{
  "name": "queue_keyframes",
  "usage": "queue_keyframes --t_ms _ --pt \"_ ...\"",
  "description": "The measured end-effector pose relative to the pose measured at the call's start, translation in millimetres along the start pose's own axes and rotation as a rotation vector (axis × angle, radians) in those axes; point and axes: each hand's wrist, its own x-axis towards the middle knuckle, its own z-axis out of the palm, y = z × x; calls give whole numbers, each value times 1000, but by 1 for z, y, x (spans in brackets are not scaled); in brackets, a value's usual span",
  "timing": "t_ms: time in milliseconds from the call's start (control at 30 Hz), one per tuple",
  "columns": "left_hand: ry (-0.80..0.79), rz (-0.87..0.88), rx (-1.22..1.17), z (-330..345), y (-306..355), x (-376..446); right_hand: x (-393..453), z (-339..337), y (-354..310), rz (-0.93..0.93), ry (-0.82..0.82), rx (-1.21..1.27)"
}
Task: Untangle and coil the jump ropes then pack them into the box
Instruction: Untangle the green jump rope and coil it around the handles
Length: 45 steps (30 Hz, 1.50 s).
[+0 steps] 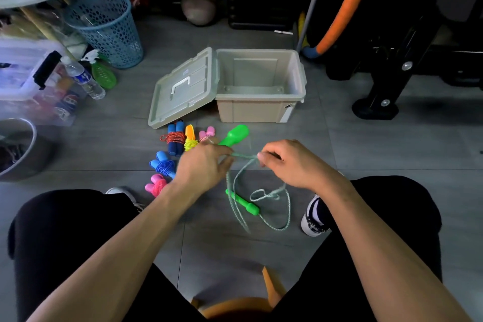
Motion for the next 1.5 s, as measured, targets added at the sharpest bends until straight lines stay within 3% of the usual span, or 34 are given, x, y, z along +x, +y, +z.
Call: queue_keyframes --t_ms 67,167,233,367,467,533,633,733,800,967,1033,1100,1167,1267,1333,1400,1500 --pt "-85 -204 166 -3 -16 3 -3 -6 3 25 16 35" --pt "-259 -434 212 -6 -31 2 -4 -8 4 34 20 51" --pt "-295 -329 115 -5 -26 0 -4 -7 4 31 23 60" --pt "-164 131 -244 -5 7 -5 -1 -2 1 15 10 53" --pt "-49 203 -148 3 21 -8 0 4 0 12 -27 14" --pt "-30 76 55 3 15 -6 -2 2 0 21 -25 15" --pt "-211 -309 330 5 -18 1 -6 -10 4 38 38 68" --pt "-377 -550 299 5 -42 -4 -8 -13 8 45 74 80" --pt "-391 -467 163 7 -36 -5 -9 -11 9 35 61 81" --pt "-95 118 -250 4 13 -8 -5 -4 7 -7 11 68" --pt "-43 193 -335 8 21 -8 -4 0 3 -17 -3 59" --pt "-12 149 -371 12 19 -6 -5 -1 1 -10 -9 51" --pt "2 43 -263 13 9 -3 -6 -5 2 5 10 60" --pt "-177 -324 89 15 -22 -2 -8 -13 6 29 56 90" --pt "-319 -526 203 16 -38 -6 -9 -13 9 39 65 98" --pt "-367 -520 178 18 -42 -7 -10 -12 10 42 55 97" --pt "-270 -242 -95 17 -24 -6 -8 -9 10 24 36 95"
